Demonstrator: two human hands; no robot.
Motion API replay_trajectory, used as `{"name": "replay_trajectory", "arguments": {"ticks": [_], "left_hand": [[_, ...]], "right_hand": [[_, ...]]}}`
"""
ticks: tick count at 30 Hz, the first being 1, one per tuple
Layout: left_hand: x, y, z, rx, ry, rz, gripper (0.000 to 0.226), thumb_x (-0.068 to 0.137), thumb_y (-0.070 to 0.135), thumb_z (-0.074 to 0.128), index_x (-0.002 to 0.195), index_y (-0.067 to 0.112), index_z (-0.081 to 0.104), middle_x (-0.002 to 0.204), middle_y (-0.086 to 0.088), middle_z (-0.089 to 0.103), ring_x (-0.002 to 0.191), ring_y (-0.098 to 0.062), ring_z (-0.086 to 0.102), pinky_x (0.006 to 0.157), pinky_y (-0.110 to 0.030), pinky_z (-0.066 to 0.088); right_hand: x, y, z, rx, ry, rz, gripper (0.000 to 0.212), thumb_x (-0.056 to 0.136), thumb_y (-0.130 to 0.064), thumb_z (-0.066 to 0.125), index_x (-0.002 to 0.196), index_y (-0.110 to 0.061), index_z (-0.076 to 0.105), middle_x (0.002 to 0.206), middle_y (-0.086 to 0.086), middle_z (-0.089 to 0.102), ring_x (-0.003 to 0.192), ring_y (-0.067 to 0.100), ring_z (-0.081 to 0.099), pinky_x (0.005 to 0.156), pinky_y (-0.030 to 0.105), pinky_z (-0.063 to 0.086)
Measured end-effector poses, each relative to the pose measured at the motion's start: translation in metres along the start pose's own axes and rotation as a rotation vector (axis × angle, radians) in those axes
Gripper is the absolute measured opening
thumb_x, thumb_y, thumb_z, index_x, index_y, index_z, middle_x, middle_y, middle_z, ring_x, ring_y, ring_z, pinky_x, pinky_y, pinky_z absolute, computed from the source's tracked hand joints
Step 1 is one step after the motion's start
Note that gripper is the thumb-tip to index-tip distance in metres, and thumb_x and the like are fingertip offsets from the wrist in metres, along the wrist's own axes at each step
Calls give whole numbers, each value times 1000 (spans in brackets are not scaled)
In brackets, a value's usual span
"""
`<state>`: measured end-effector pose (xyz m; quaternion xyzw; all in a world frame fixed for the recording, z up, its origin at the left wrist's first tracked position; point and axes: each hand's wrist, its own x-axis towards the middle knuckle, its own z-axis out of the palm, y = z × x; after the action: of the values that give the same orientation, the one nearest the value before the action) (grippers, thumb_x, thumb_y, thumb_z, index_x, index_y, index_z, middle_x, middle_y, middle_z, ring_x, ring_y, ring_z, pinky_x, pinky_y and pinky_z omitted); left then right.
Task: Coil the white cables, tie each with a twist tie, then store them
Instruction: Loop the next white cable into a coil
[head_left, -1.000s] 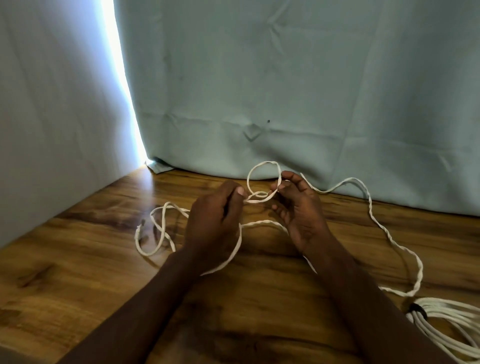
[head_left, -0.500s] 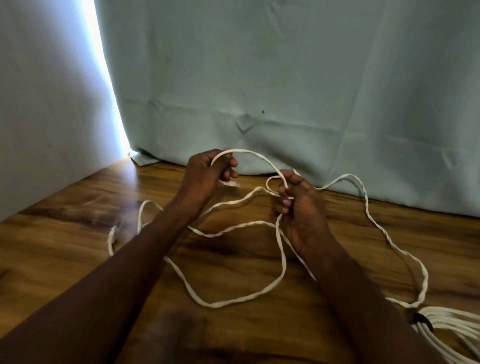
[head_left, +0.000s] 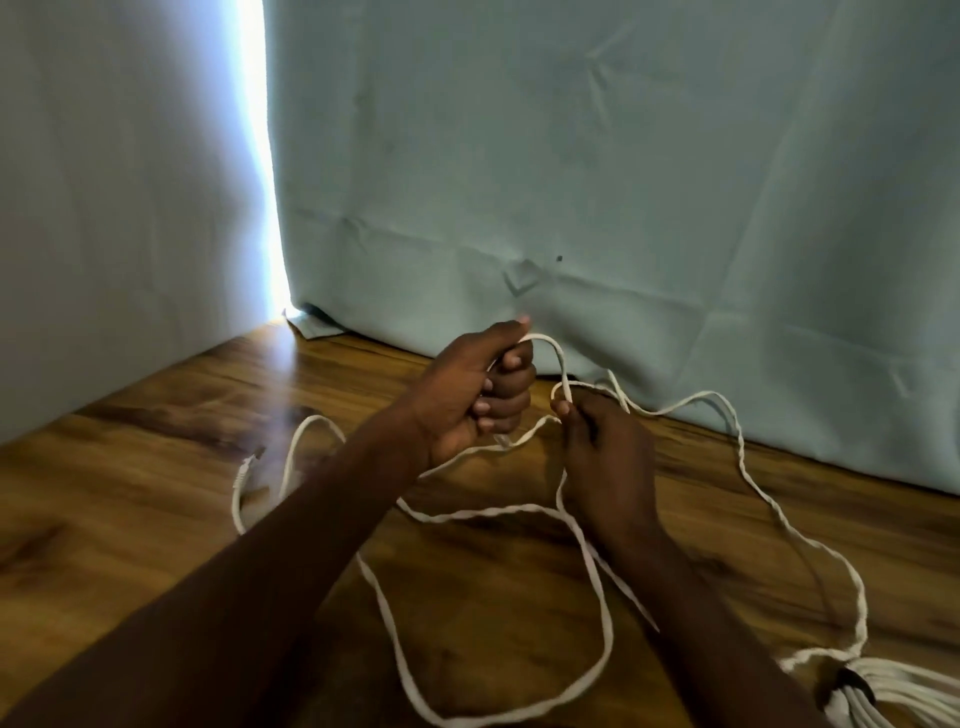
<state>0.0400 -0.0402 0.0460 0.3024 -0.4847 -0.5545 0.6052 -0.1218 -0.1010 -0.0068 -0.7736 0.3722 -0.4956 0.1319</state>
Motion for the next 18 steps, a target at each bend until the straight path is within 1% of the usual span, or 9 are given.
{"name": "replay_trajectory", "arguments": {"ticks": [3,5,7,9,11,12,14,16,18], "left_hand": [[1,-2,0,-260,-31,40,38,108,43,44,84,16,56,54,6,34,42,-7,28,44,-23,23],[4,-4,-2,-388,-10,106,32,108,37,45,104,11,62,66,4,48,49,-7,42,48,-21,32],[6,-8,-3,-460,41,150,34,108,34,44,118,7,62,82,0,63,62,-9,58,53,-20,43],[8,-12,-3,-463,122,177,39,109,36,42,120,5,63,101,-10,73,85,-19,74,64,-24,57],[12,-19,-2,-335,207,215,47,111,38,38,125,-1,60,119,-21,72,108,-31,73,83,-33,62],[13,-22,-2,-233,244,233,51,111,40,36,128,-3,59,123,-23,71,114,-34,71,92,-38,60],[14,-29,1,53,307,263,52,112,41,34,132,0,60,124,-19,72,116,-32,71,100,-42,57],[11,-34,3,382,329,304,47,113,39,34,132,7,63,117,-11,76,110,-24,73,97,-38,58],[8,-36,0,613,325,351,43,113,36,36,130,11,65,105,-10,77,97,-19,76,83,-28,59]], "right_hand": [[0,-13,-4,463,-214,300,28,108,-19,51,93,-13,74,56,4,57,45,12,52,47,24,43],[-2,-20,-4,695,-368,486,27,108,-23,53,96,-11,74,61,4,52,42,12,45,43,23,38],[-2,-22,-2,727,-492,553,25,106,-27,56,100,-10,74,64,2,51,43,10,41,42,21,35],[-4,-24,-2,669,-595,504,25,105,-27,58,109,-7,72,61,0,49,43,9,38,40,20,34],[-6,-26,-2,611,-672,419,23,104,-24,61,109,-4,71,60,1,50,42,9,39,39,20,33],[-6,-27,-2,611,-697,406,22,103,-23,62,107,-2,70,61,2,51,42,9,40,39,20,33],[-4,-28,-4,665,-751,467,21,101,-19,65,103,1,67,63,5,52,42,10,41,37,19,33],[-2,-30,-8,757,-825,592,11,98,-17,67,95,-7,65,66,4,56,43,8,43,36,19,33],[0,-29,-13,920,-827,709,3,96,-13,64,94,-12,62,69,1,57,46,7,47,37,18,37]]}}
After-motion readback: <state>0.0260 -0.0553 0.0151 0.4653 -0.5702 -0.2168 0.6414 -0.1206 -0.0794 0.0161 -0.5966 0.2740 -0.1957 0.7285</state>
